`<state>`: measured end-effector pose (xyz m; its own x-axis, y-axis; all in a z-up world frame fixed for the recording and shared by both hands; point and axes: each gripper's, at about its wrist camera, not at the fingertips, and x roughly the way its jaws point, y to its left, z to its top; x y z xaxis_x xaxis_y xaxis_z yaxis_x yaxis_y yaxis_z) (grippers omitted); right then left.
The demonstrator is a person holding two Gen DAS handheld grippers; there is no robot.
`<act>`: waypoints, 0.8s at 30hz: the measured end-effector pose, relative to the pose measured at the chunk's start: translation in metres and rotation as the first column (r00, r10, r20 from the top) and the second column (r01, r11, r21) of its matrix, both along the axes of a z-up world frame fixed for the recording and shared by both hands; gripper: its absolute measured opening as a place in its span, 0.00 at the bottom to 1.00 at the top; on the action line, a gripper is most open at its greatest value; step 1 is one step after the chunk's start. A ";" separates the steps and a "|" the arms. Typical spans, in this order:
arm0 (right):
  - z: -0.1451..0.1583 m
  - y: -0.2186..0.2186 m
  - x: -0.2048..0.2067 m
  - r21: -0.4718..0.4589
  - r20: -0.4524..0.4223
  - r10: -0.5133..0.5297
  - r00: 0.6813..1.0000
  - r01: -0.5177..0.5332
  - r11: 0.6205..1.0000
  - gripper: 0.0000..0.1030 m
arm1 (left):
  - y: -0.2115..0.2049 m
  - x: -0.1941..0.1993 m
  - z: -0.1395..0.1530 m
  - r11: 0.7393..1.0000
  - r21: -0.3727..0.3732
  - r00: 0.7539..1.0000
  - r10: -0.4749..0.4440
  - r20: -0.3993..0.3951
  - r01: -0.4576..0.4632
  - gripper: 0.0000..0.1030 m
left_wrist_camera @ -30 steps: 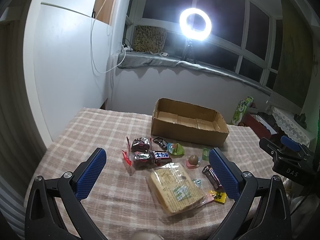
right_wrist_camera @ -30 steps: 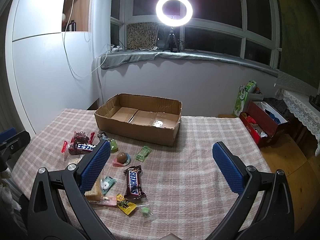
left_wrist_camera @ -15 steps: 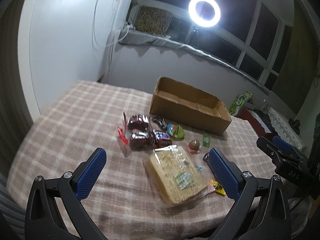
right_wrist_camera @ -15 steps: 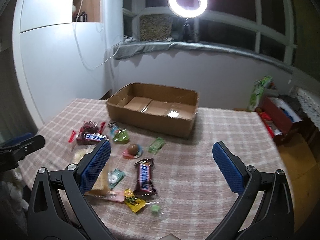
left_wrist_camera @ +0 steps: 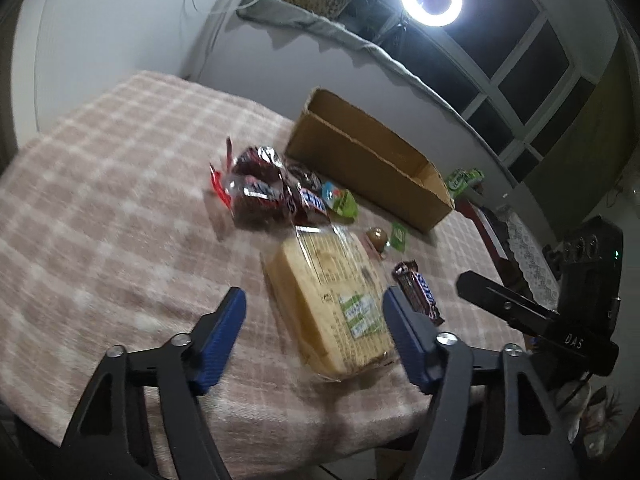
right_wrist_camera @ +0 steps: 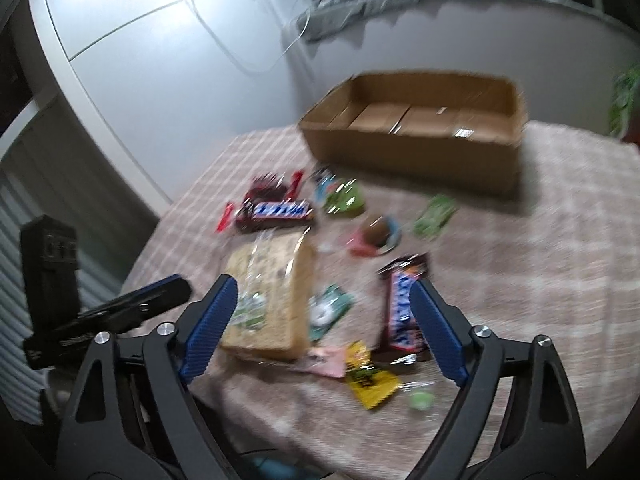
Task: Organize snacks
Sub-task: 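Reach the left tool to the wrapped bread loaf and close on it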
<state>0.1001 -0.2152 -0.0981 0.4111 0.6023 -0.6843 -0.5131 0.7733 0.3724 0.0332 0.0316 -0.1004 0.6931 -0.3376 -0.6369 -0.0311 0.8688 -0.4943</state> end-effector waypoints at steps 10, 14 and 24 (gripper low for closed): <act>-0.032 0.033 0.017 0.025 -0.159 0.128 0.979 -0.125 0.992 0.45 | -0.004 0.008 -0.021 0.996 -0.079 0.998 -0.053 -0.039 0.050 0.45; -0.042 0.037 0.029 0.058 -0.223 0.139 0.965 -0.129 0.990 0.43 | -0.005 0.011 -0.026 0.993 -0.103 0.997 -0.066 -0.044 0.061 0.44; -0.044 0.040 0.036 0.108 -0.273 0.156 0.949 -0.131 0.985 0.40 | -0.010 0.016 -0.022 0.994 -0.070 0.996 -0.088 -0.030 0.086 0.43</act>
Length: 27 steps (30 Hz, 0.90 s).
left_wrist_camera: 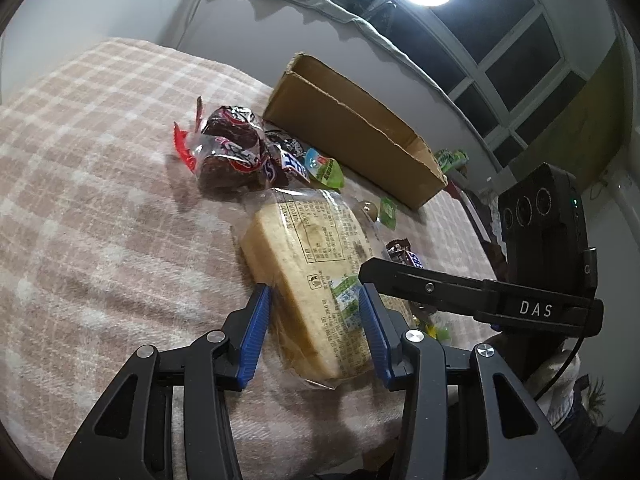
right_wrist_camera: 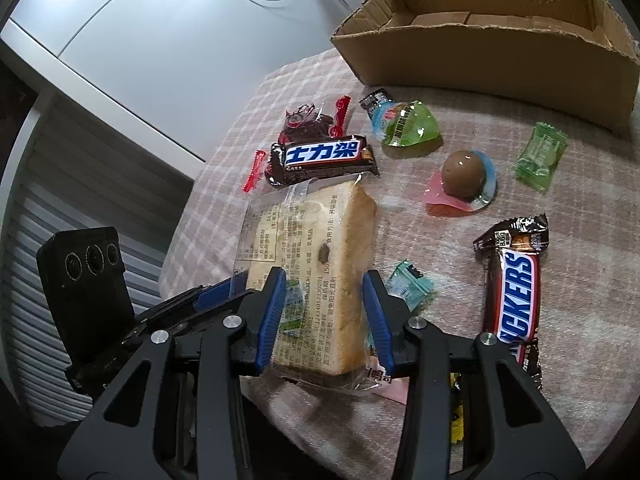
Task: Organize snacks
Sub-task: 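Lift the bread loaf with the left tool and lower it into the box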
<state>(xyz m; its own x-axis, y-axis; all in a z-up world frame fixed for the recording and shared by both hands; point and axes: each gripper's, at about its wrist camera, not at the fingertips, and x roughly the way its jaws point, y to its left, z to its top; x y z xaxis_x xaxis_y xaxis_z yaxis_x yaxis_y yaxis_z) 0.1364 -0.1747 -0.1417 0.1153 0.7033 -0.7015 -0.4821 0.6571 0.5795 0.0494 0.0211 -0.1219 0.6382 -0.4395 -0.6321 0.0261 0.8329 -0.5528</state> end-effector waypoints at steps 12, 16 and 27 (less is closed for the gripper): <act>0.023 -0.006 0.003 0.026 0.048 -0.017 0.999 0.015 1.000 0.39 | -0.003 0.007 0.026 0.999 0.030 0.998 -0.015 0.066 0.013 0.41; 0.041 -0.011 0.012 0.036 0.092 -0.037 0.995 0.033 0.999 0.39 | -0.007 0.020 0.041 0.999 0.041 0.994 -0.031 0.102 0.027 0.41; 0.082 -0.034 0.052 0.048 0.190 -0.109 0.976 0.102 0.994 0.39 | -0.026 0.079 0.076 0.994 0.079 0.977 -0.091 0.191 0.077 0.40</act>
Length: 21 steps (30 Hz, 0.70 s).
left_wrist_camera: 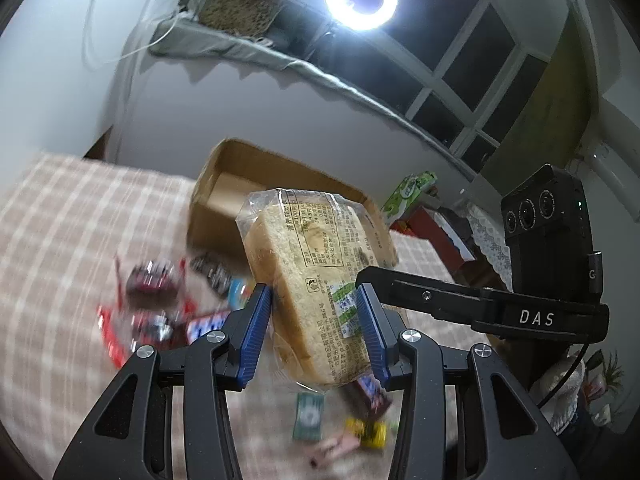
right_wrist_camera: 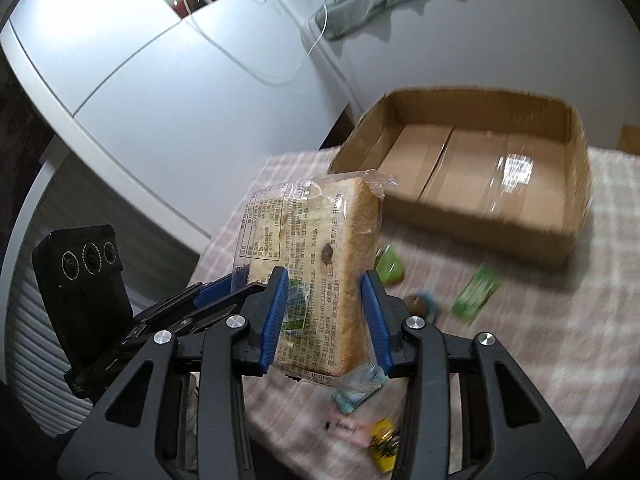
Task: Organize snacks
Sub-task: 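Lift the bread loaf with the left tool and lower it into the box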
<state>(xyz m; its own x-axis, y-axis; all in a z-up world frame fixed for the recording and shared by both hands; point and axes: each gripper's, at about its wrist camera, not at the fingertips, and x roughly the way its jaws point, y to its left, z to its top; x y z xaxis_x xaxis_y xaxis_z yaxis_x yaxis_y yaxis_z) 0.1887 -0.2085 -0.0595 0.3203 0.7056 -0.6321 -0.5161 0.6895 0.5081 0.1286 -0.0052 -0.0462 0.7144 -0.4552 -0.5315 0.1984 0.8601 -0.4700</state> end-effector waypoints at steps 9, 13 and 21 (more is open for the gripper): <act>0.013 -0.010 0.060 0.008 0.016 -0.054 0.998 0.054 0.998 0.39 | -0.012 0.061 0.012 1.000 0.009 1.000 -0.022 0.017 0.022 0.40; 0.014 -0.014 0.086 -0.004 0.023 -0.073 0.997 0.073 0.997 0.39 | -0.017 0.089 0.012 0.999 0.022 1.000 -0.027 0.009 0.027 0.40; -0.001 -0.020 0.128 -0.048 0.000 -0.105 0.994 0.105 0.993 0.39 | -0.032 0.122 0.000 0.998 0.051 0.999 -0.041 -0.036 0.043 0.40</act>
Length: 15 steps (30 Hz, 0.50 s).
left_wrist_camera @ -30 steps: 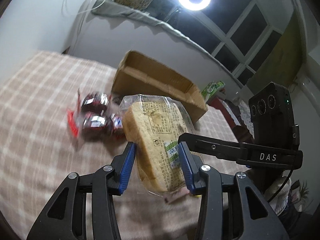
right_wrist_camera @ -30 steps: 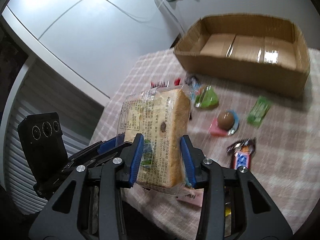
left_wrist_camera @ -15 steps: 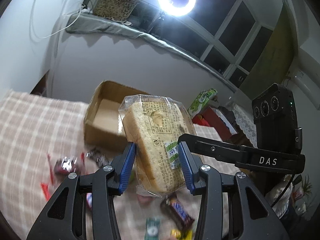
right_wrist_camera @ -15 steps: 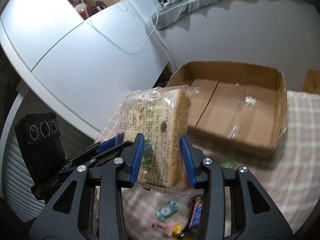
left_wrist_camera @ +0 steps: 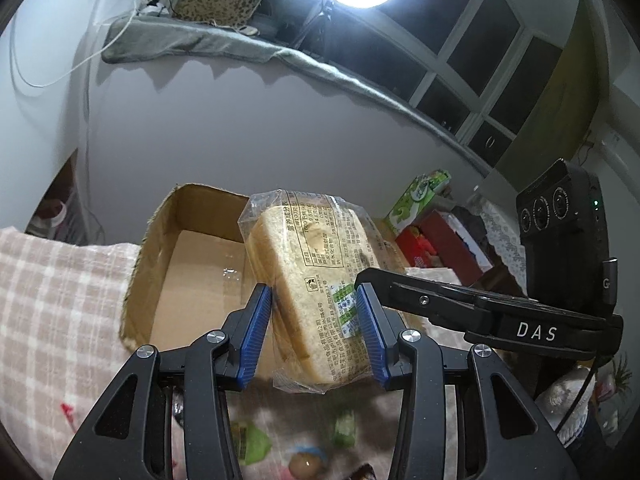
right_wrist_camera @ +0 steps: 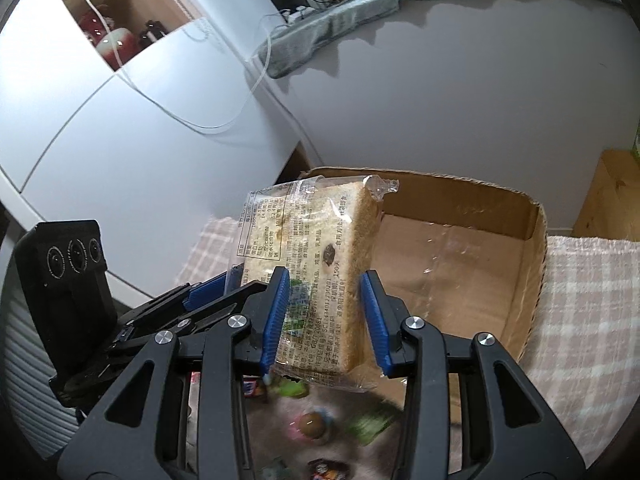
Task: Organize snacks
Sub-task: 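Lift the bread loaf with the left tool and lower it into the box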
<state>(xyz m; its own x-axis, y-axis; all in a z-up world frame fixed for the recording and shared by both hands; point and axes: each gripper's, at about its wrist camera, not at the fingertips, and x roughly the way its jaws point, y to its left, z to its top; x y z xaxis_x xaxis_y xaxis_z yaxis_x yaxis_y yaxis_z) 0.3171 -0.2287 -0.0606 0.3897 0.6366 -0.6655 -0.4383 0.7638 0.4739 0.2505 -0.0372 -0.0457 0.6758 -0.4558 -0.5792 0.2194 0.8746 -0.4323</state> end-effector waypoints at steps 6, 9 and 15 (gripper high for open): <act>-0.013 -0.004 0.012 -0.030 -0.020 -0.010 1.000 0.010 1.000 0.39 | -0.008 0.012 -0.007 1.000 0.023 1.000 -0.010 -0.028 0.010 0.40; -0.016 -0.004 0.018 -0.055 -0.022 -0.021 1.000 0.020 0.998 0.39 | -0.010 0.015 -0.011 0.999 0.045 0.999 -0.002 -0.042 0.004 0.40; -0.009 -0.009 0.013 -0.074 0.010 -0.040 0.999 0.040 0.996 0.40 | -0.001 0.011 -0.011 0.998 0.054 0.998 0.028 -0.050 -0.026 0.40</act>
